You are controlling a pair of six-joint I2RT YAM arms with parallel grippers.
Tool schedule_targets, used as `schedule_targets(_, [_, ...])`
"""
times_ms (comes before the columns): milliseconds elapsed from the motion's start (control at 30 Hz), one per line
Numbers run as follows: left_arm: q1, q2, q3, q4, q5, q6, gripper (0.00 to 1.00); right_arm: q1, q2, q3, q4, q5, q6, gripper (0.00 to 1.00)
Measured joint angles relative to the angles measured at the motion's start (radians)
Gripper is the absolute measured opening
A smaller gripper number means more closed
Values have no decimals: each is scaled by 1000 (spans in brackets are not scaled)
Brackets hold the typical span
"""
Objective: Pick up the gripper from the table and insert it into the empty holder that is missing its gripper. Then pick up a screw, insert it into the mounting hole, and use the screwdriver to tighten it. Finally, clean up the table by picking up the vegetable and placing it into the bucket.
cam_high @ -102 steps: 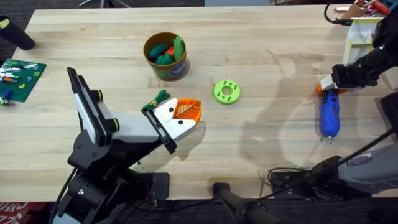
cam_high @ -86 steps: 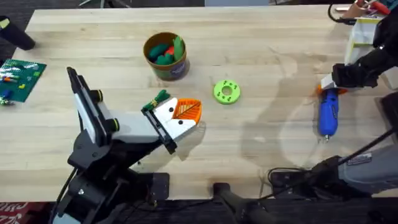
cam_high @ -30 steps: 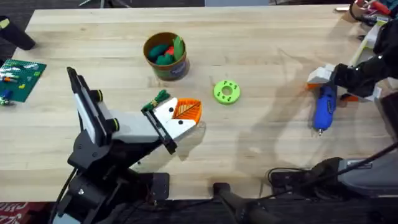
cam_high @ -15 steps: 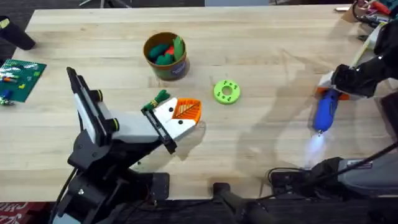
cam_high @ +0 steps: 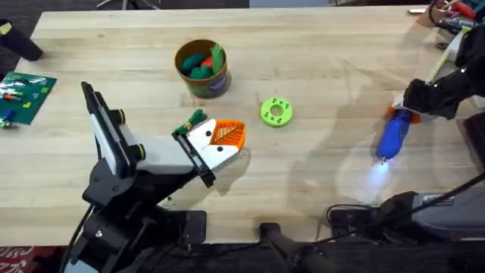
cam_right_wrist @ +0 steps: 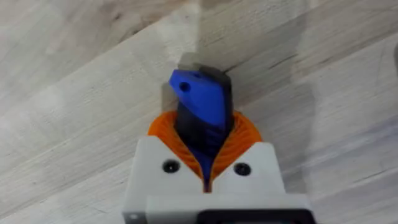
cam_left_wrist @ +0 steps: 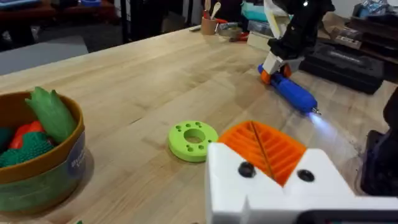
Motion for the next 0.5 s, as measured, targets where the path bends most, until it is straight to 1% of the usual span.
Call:
schedule_targets(133, [0,0,0,0,0,0,6,0,0,6,-25,-4,-1,29])
schedule_targets(267, [0,0,0,0,0,0,6,0,5,34,-106,-14,-5,28])
schedule_targets(400, [0,0,0,0,0,0,6,0,9,121,-189,-19,-8,28])
schedule_targets(500, [0,0,0,0,0,0,6,0,8,198,-222,-19,-8,28])
